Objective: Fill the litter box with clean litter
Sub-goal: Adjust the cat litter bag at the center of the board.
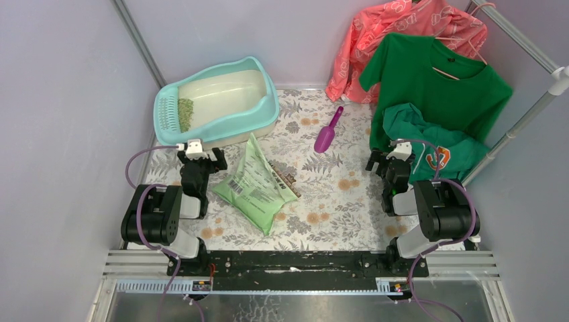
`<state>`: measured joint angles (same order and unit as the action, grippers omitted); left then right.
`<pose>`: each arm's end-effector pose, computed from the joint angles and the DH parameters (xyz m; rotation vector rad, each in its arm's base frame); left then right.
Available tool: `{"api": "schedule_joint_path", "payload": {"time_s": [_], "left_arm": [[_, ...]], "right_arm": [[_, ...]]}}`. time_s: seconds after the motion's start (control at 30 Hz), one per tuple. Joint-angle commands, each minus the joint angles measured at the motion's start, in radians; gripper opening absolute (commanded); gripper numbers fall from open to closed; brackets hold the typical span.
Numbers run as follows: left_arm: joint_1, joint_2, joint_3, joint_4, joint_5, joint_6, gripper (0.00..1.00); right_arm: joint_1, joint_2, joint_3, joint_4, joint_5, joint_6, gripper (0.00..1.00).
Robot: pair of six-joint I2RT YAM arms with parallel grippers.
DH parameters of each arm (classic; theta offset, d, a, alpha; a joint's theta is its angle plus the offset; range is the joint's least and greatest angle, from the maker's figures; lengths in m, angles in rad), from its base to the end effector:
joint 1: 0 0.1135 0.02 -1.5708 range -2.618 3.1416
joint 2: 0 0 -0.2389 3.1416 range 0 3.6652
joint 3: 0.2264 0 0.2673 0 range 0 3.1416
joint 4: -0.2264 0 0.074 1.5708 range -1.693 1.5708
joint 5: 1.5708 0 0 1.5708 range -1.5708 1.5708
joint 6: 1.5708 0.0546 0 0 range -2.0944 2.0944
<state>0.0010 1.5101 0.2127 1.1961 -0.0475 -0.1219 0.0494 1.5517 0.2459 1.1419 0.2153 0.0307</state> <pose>0.2615 0.0029 0.1044 -0.1385 1.6665 -0.0516 0.2674 0.0015 0.0959 0.1420 1.7267 -0.1277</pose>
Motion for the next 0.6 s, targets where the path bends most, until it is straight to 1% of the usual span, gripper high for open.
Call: {"api": "schedule_joint_path", "payload": {"time_s": [0.0,0.57], "left_arm": [[-0.003,0.005,0.017,0.020,0.009,0.028,0.99],[-0.003,0.006,0.018,0.020,0.011,0.028,0.99]], "right_arm": [[-0.005,-0.004,0.012,0.052,0.002,-0.013,1.00],[-0.003,-0.005,0.007,0.061,0.002,-0.014,1.00]]}}
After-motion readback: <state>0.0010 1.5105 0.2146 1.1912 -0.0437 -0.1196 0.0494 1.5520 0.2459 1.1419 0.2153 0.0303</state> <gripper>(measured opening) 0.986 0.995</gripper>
